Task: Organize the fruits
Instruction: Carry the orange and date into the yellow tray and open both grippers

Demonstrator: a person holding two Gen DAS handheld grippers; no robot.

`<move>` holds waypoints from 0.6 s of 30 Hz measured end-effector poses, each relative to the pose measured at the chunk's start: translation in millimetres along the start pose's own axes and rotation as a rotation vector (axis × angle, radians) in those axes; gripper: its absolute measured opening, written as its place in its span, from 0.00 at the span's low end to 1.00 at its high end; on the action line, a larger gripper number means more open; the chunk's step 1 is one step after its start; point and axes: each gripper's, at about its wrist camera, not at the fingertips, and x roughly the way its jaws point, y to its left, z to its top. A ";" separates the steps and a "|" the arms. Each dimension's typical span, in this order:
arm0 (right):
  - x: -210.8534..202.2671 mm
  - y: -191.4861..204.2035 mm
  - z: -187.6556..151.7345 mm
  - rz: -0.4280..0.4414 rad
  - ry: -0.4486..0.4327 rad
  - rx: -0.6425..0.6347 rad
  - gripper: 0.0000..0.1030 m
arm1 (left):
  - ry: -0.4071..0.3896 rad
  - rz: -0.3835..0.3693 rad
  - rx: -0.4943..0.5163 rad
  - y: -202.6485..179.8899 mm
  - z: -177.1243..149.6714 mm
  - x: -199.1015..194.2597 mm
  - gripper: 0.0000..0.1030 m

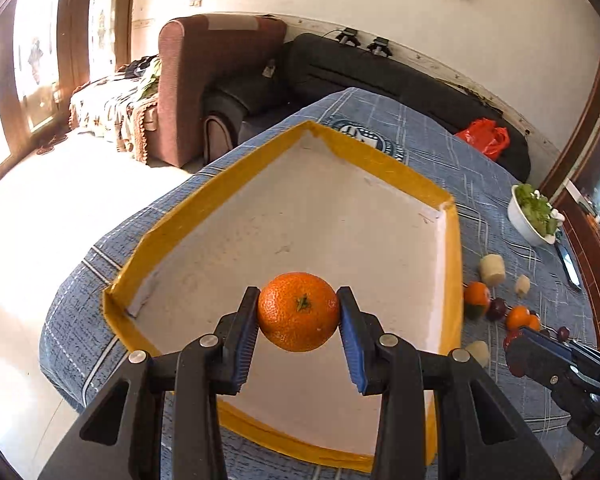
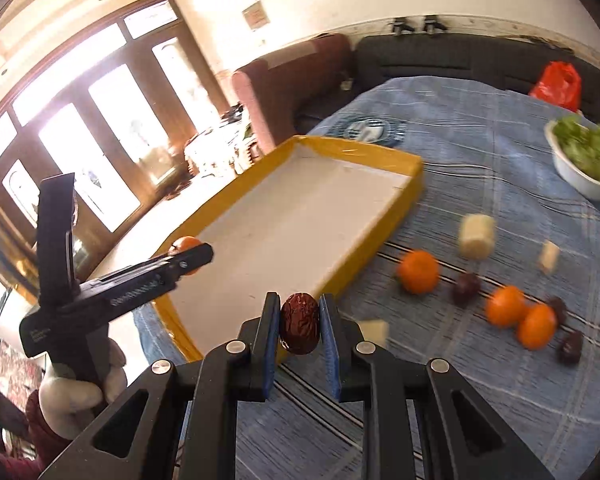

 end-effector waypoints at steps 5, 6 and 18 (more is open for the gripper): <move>40.5 37.6 7.0 0.009 0.056 -0.094 0.22 | 0.022 0.009 -0.058 24.5 -1.6 8.3 0.37; 48.6 44.3 5.9 0.005 0.069 -0.116 0.22 | 0.023 0.008 -0.065 29.0 -2.7 7.6 0.37; 88.6 60.2 -1.7 0.001 0.126 -0.157 0.25 | -0.012 -0.026 -0.189 55.8 3.3 -11.1 0.64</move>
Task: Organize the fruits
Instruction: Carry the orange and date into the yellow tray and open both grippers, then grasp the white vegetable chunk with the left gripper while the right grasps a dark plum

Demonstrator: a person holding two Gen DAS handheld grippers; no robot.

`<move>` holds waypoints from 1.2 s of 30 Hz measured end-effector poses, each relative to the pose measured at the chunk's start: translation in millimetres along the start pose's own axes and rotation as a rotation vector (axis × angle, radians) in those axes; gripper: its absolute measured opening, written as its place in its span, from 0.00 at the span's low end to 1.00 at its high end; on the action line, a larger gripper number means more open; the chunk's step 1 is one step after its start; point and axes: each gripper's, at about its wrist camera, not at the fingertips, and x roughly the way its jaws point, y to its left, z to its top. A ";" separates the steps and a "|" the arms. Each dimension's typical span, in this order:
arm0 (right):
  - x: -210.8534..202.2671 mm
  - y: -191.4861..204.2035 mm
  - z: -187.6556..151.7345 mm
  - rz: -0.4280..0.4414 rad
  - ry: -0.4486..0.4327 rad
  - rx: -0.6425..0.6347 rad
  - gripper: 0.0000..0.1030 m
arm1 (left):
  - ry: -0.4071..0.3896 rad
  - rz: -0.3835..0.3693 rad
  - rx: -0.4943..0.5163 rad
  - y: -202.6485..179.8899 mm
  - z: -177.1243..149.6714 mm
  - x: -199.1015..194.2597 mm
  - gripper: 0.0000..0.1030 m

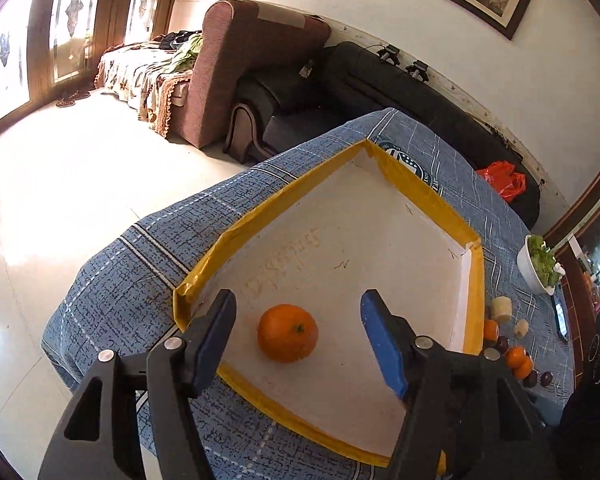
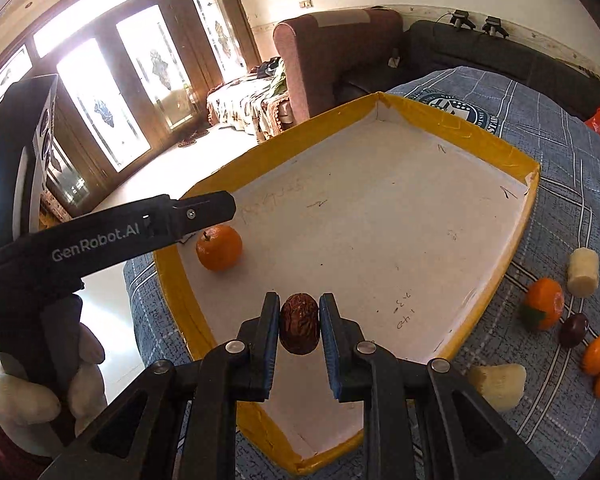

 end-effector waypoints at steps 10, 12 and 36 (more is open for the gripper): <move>-57.4 -35.3 -1.0 -0.013 -0.120 0.108 0.39 | -0.039 -0.016 0.021 -25.9 -3.1 -18.5 0.67; -78.7 -55.7 -5.3 -0.029 -0.159 0.158 0.40 | -0.042 -0.016 0.035 -37.6 -5.6 -22.3 0.71; -167.6 -201.3 -125.7 -0.269 -0.228 0.493 0.46 | 0.049 -0.203 0.668 -206.2 -99.3 0.4 0.74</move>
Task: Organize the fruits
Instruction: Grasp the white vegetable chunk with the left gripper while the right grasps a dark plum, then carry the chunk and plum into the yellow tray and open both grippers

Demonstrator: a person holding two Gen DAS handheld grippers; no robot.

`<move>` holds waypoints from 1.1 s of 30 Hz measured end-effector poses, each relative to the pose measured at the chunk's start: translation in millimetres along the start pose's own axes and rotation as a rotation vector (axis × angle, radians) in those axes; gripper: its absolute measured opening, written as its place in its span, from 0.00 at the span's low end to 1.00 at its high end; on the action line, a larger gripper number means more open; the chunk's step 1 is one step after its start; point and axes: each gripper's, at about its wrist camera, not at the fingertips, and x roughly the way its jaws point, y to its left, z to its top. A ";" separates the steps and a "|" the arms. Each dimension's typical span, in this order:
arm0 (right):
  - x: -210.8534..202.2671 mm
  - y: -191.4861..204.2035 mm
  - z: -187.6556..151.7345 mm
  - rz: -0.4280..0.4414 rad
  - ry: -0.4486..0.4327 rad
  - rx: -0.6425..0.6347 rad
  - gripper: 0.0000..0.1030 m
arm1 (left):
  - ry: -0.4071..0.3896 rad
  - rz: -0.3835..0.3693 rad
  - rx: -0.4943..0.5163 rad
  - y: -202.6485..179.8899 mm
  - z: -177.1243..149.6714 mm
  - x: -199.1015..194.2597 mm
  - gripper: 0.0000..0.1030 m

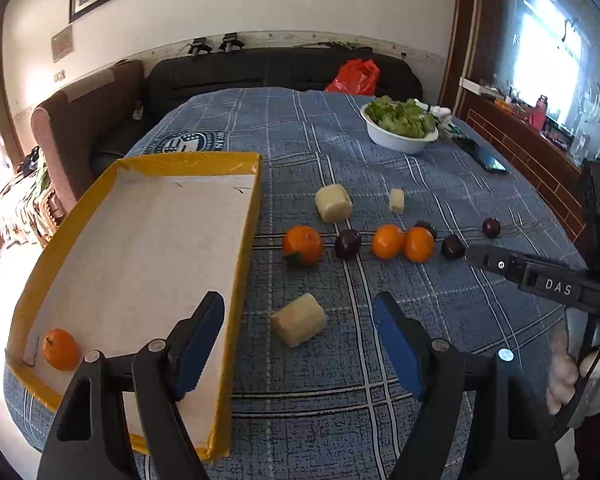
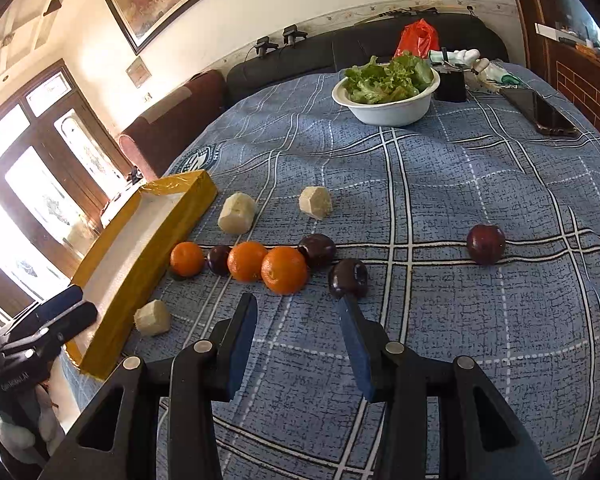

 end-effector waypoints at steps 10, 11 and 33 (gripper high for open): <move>10.5 -10.4 2.2 -0.044 0.010 -0.014 0.50 | 0.117 0.006 0.116 -5.9 -0.3 51.1 0.74; 11.8 -11.0 2.6 -0.047 0.013 -0.019 0.51 | 0.123 0.007 0.127 -8.2 -0.5 52.6 0.74; 55.2 -9.1 20.4 -0.155 0.090 -0.170 0.29 | 0.153 -0.009 0.121 -1.9 -1.1 62.5 0.30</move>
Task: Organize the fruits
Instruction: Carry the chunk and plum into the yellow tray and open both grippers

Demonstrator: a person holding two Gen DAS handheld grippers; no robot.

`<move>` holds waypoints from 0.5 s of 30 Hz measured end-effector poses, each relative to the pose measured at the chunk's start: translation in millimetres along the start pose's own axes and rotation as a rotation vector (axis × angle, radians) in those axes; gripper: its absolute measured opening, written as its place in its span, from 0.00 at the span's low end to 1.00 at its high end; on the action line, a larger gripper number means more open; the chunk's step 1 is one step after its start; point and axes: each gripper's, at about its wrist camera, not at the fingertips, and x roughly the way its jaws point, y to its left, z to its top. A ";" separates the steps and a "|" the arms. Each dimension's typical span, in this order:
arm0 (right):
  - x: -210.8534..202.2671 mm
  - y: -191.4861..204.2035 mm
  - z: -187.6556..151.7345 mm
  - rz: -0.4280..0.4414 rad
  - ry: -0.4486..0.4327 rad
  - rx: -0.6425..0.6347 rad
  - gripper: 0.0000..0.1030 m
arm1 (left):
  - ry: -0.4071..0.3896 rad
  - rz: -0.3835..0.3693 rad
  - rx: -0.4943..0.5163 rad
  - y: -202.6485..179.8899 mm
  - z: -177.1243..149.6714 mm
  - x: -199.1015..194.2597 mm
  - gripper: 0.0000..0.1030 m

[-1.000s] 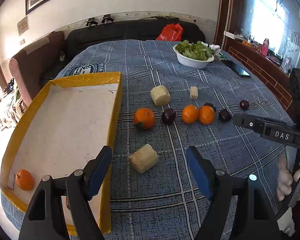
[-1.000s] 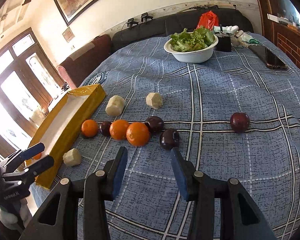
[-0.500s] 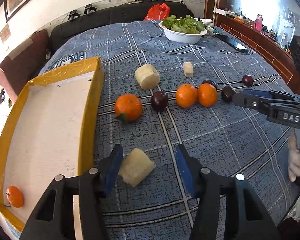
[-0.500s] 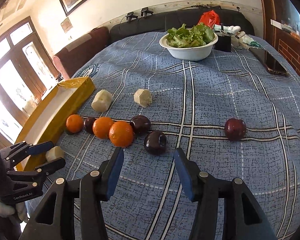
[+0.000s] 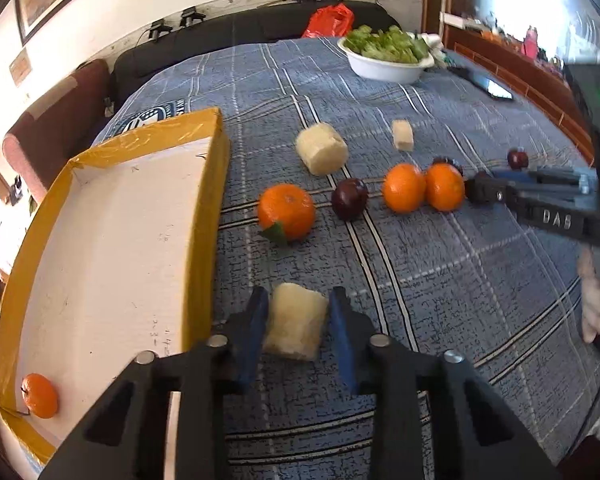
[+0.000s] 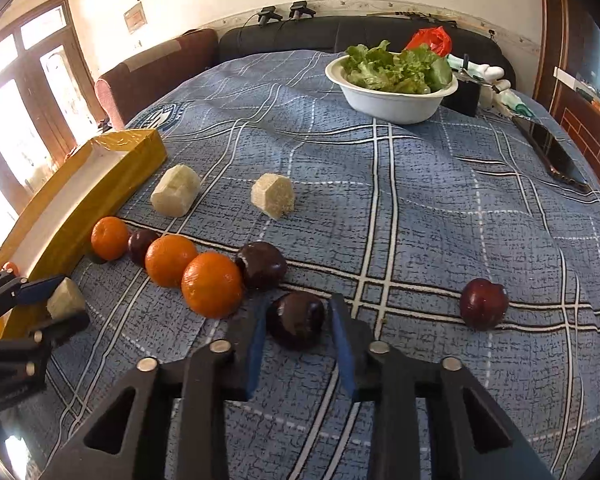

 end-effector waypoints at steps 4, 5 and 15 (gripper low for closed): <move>-4.0 -0.8 -3.2 0.008 -0.006 0.012 0.29 | -0.010 -0.032 -0.037 4.0 -1.9 -5.5 0.30; -6.4 -1.5 -4.8 0.014 -0.007 0.019 0.29 | -0.012 -0.043 -0.041 2.8 -3.1 -6.2 0.30; -29.5 -3.4 -24.8 0.060 -0.006 0.054 0.29 | 0.013 0.076 0.049 -19.1 -9.0 3.1 0.34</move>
